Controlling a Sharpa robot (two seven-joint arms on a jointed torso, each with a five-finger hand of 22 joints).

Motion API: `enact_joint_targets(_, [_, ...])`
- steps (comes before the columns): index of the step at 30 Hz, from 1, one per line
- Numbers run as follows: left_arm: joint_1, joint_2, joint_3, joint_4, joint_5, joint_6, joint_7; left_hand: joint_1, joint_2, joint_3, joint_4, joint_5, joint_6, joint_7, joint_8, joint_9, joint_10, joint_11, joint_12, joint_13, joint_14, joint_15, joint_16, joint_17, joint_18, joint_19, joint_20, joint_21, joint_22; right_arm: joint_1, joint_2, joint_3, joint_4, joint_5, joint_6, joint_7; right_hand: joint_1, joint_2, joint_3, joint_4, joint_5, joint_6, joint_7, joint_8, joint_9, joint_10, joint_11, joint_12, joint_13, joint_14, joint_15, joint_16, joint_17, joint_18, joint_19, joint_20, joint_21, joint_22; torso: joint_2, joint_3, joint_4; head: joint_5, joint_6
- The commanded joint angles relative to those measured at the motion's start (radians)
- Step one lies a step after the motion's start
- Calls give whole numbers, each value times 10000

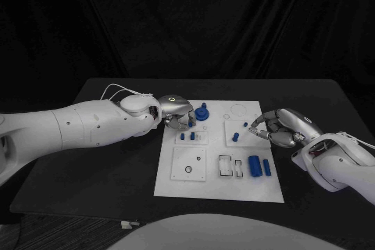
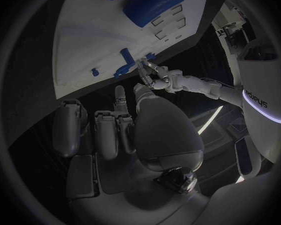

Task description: Assemble the parts on the task board

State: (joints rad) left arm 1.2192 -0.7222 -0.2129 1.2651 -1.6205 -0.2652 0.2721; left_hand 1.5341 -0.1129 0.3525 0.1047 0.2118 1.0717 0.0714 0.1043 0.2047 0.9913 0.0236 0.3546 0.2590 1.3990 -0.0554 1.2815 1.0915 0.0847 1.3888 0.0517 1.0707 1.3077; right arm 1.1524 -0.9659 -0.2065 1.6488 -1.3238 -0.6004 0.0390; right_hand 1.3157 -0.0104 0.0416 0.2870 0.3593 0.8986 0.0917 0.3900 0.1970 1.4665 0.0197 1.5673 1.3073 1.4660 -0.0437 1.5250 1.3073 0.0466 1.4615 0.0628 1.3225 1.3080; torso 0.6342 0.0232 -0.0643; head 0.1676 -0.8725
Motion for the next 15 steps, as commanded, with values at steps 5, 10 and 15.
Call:
enact_joint_targets(5, [-40,70,2,-11,9,178,37,58,23,71,-38,61,-76,-5,2,3,1,9,-55,-7,-71,-16,-38,-20,131,-88,17,-38,1335,-25,-18,5,26,12,36,-165,107,39,50,1,50,-11,31,-52,-12,1034,-31,27,2622,840,-60,-58,1846,149,-24,-31,-87,1804,-8,4,-1,-8,-1])
enact_joint_targets(10, [-49,68,2,-28,9,226,60,86,-27,73,-78,73,-97,-15,-10,-1,7,8,-63,-7,-84,-16,-52,-43,136,-99,17,-63,1330,-25,-18,5,23,13,43,-169,107,39,50,1,50,-11,31,-52,-12,1034,-31,27,2622,840,-60,-58,1846,149,-24,-31,-87,1804,-2,1,-6,12,-1])
enact_joint_targets(15, [-53,49,2,-32,9,234,118,-76,-179,63,-11,-66,-364,-107,-166,-63,-207,20,-245,-68,-167,1,-142,-179,158,-169,33,-212,1296,-25,-16,5,19,13,42,-172,107,39,50,1,50,-11,31,-52,-12,1034,-31,27,2622,840,-60,-58,1846,149,-24,-31,-87,1804,-1,2,-5,25,-1])
